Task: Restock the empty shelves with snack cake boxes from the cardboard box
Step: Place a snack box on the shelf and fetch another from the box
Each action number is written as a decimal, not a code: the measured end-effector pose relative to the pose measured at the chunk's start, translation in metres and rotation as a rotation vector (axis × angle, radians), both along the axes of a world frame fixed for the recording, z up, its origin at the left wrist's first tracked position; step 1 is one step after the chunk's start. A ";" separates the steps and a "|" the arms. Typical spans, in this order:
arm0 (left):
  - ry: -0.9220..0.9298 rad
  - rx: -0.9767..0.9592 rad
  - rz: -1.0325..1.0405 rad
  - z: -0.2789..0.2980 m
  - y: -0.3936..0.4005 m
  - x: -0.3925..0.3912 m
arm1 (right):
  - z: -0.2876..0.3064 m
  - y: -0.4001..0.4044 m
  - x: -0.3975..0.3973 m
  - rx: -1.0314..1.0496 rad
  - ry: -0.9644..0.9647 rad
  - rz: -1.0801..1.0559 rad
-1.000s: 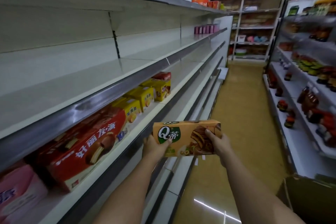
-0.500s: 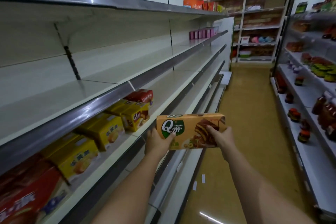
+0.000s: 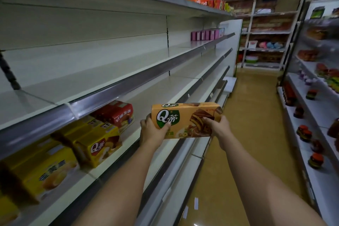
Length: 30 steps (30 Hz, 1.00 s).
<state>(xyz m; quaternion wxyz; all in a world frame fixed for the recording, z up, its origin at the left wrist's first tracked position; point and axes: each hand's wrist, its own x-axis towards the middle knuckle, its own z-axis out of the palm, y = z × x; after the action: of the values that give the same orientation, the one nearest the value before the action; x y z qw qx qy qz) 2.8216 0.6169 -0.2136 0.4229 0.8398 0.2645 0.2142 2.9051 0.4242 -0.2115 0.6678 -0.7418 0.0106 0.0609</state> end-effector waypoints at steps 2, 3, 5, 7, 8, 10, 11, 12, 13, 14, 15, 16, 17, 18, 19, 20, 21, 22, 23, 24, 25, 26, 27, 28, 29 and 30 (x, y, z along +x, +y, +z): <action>-0.013 -0.019 0.043 0.004 0.011 0.027 | 0.007 0.010 0.032 -0.015 -0.003 0.055; -0.015 -0.025 0.066 0.005 0.016 0.038 | 0.010 0.015 0.046 -0.043 -0.005 0.086; -0.015 -0.032 0.110 0.005 0.030 0.063 | 0.013 0.027 0.082 -0.141 -0.031 0.131; -0.019 -0.073 0.153 0.004 0.044 0.084 | 0.014 0.039 0.112 -0.215 -0.050 0.187; -0.020 -0.090 0.173 0.003 0.049 0.091 | 0.014 0.045 0.125 -0.227 -0.056 0.217; -0.021 -0.103 0.201 -0.001 0.057 0.104 | 0.018 0.058 0.138 -0.224 -0.062 0.253; -0.022 -0.106 0.211 -0.003 0.059 0.109 | 0.019 0.064 0.143 -0.220 -0.060 0.263; -0.022 -0.113 0.230 -0.005 0.063 0.116 | 0.018 0.072 0.153 -0.216 -0.069 0.281; -0.021 -0.120 0.250 -0.006 0.065 0.123 | 0.020 0.078 0.161 -0.220 -0.079 0.299; -0.015 -0.135 0.282 -0.009 0.068 0.130 | 0.018 0.085 0.173 -0.230 -0.092 0.330; -0.007 -0.147 0.310 -0.011 0.070 0.137 | 0.018 0.090 0.183 -0.236 -0.102 0.355; 0.008 -0.152 0.339 -0.012 0.070 0.142 | 0.017 0.095 0.193 -0.232 -0.109 0.379; 0.021 -0.148 0.374 -0.016 0.070 0.149 | 0.017 0.100 0.204 -0.238 -0.114 0.410; 0.045 -0.132 0.407 -0.019 0.070 0.154 | 0.015 0.103 0.214 -0.241 -0.120 0.437; 0.074 -0.101 0.452 -0.021 0.068 0.160 | 0.015 0.106 0.225 -0.244 -0.119 0.477; 0.122 -0.059 0.495 -0.022 0.067 0.165 | 0.015 0.108 0.235 -0.241 -0.119 0.514; 0.178 -0.001 0.537 -0.023 0.066 0.168 | 0.016 0.110 0.244 -0.236 -0.119 0.543; 0.239 0.052 0.584 -0.023 0.063 0.173 | 0.017 0.112 0.254 -0.237 -0.126 0.579; 0.293 0.104 0.628 -0.023 0.061 0.176 | 0.018 0.114 0.262 -0.239 -0.132 0.615; 0.318 0.125 0.679 -0.022 0.057 0.180 | 0.018 0.116 0.271 -0.238 -0.138 0.660; 0.321 0.130 0.718 -0.022 0.055 0.182 | 0.018 0.119 0.276 -0.239 -0.149 0.697; 0.296 0.105 0.757 -0.023 0.053 0.184 | 0.016 0.123 0.281 -0.239 -0.158 0.726; 0.261 0.065 0.806 -0.027 0.051 0.186 | 0.014 0.126 0.284 -0.243 -0.166 0.768; 0.217 0.014 0.846 -0.029 0.049 0.188 | 0.011 0.131 0.286 -0.236 -0.164 0.806; 0.178 -0.023 0.892 -0.031 0.046 0.189 | 0.007 0.135 0.288 -0.225 -0.148 0.842; 0.137 -0.057 0.930 -0.033 0.044 0.190 | 0.003 0.140 0.289 -0.207 -0.128 0.862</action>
<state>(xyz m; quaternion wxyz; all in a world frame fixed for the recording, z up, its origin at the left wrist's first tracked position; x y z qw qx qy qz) 3.0115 0.6613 -0.2464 0.2865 0.6324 0.6458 0.3177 3.1940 0.5644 -0.2089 0.5030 -0.7436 -0.3350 0.2860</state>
